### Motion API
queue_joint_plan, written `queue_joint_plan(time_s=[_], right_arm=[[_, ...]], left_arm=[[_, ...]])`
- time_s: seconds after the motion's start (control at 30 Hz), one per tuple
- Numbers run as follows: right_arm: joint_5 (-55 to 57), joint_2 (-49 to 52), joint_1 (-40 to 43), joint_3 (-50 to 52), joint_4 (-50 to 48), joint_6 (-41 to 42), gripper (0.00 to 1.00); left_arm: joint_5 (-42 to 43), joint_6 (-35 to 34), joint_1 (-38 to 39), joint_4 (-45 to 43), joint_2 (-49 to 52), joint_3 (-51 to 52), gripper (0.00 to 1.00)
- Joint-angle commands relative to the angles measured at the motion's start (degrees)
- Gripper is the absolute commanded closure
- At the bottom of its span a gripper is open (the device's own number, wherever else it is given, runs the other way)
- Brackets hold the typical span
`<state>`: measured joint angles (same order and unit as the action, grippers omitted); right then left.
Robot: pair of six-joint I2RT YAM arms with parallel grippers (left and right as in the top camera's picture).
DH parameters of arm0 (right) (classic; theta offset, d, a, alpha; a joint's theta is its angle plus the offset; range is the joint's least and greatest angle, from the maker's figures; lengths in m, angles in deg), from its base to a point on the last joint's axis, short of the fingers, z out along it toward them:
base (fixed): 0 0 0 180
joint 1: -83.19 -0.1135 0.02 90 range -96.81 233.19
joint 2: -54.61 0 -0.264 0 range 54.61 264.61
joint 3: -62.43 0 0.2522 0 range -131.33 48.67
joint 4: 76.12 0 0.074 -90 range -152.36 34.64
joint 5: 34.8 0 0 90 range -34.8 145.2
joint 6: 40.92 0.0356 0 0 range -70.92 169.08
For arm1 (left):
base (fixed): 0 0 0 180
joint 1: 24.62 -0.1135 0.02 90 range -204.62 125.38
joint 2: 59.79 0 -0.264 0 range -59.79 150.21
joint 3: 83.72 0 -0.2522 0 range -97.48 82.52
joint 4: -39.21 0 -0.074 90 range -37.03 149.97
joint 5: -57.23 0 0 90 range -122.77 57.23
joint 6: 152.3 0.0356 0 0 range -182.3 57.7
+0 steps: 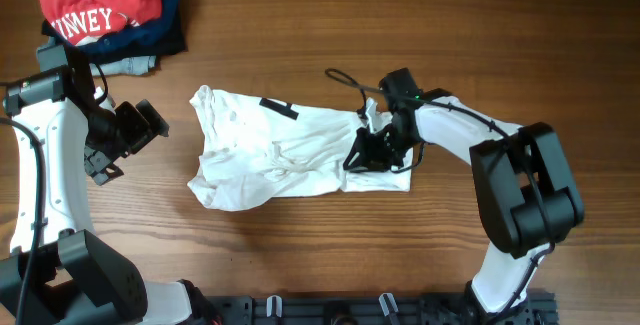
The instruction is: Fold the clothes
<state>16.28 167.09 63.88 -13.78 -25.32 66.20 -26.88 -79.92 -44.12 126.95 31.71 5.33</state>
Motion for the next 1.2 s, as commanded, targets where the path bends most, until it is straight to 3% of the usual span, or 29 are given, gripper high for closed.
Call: queue_joint_plan(time_s=[0.0, 0.13, 0.23, 0.5, 0.67, 0.77, 0.87, 0.93, 1.03, 1.17], right_arm=[[-2.99, 1.95, 4.57, -2.62, 2.1, -4.98, 0.85], [-2.73, -4.07, 7.19, -3.56, 9.14, -7.41, 0.83], [-2.99, -8.9, 7.98, -3.65, 8.81, -10.36, 0.66], [-18.95, -0.52, 10.6, -3.69, -2.84, -14.1, 0.71], [-19.02, 8.07, 10.62, -3.69, -10.75, -12.35, 0.66], [-12.33, 8.55, 10.82, -5.03, -16.98, -4.76, 0.66], [-16.26, 4.81, 11.8, -14.53, -5.92, -9.22, 0.66], [-16.81, 0.9, 11.82, -19.15, 4.68, -14.14, 0.55], [-16.41, -0.46, 10.75, -17.79, 15.61, -23.89, 0.55], [-19.89, 2.12, 9.79, -3.1, 6.45, -22.97, 0.52]], left_arm=[[0.5, 0.94, -0.11, 0.02, -0.31, 0.17, 0.0], [0.5, 0.94, -0.11, 0.0, -0.31, 0.15, 0.0], [0.5, 0.94, -0.11, -0.09, -0.31, 0.15, 0.0], [0.52, 0.92, -0.11, -0.02, -0.31, 0.15, 0.0], [0.5, 0.92, -0.11, 0.22, -0.31, 0.17, 0.0], [0.5, 0.94, -0.11, 0.26, -0.31, 0.15, 0.0], [0.5, 0.92, -0.11, 0.22, -0.31, 0.15, 0.0], [0.5, 0.94, -0.11, 0.22, -0.31, 0.15, 0.0], [0.52, 0.92, -0.11, 0.2, -0.31, 0.15, 0.0], [0.52, 0.92, -0.11, 0.09, -0.31, 0.15, 0.0]])
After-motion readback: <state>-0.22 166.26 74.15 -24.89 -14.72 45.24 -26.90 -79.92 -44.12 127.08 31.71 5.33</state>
